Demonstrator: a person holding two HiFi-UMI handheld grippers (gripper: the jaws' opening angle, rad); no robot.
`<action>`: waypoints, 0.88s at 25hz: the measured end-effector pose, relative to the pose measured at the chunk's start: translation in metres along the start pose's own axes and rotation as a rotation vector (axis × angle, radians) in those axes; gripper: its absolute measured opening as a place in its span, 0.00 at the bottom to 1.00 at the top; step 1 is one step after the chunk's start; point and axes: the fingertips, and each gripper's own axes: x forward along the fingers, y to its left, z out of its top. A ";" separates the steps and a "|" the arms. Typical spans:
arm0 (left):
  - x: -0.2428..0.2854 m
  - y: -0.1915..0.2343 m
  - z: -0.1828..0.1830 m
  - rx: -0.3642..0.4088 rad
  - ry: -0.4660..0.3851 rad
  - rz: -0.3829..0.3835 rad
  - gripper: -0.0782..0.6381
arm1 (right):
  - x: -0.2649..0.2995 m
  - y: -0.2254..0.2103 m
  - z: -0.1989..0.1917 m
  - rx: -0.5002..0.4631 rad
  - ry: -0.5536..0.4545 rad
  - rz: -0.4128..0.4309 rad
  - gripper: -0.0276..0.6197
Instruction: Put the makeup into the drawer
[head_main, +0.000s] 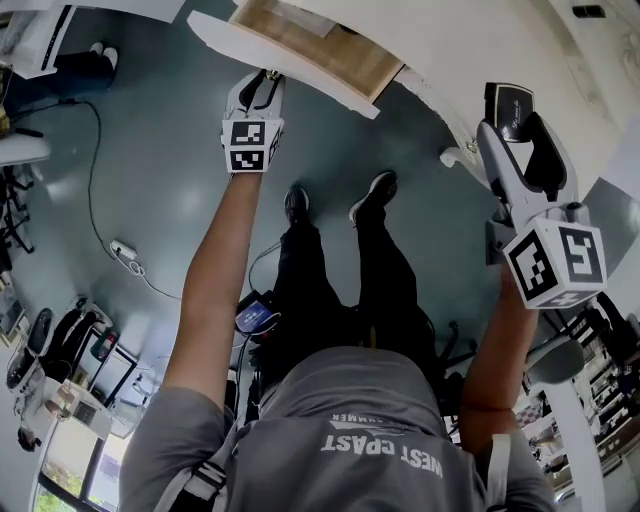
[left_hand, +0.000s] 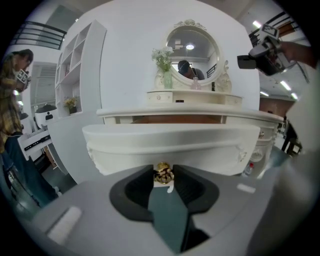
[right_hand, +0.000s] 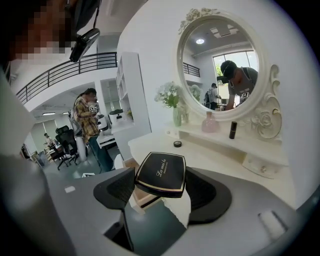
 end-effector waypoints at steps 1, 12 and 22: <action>-0.003 0.000 0.000 0.000 -0.001 -0.002 0.28 | 0.006 0.007 0.000 -0.003 0.007 0.016 0.54; -0.025 -0.005 -0.020 0.015 -0.008 -0.015 0.28 | 0.073 0.063 -0.031 -0.044 0.114 0.141 0.54; -0.059 0.003 -0.036 0.026 -0.013 -0.034 0.28 | 0.127 0.114 -0.084 -0.065 0.256 0.196 0.54</action>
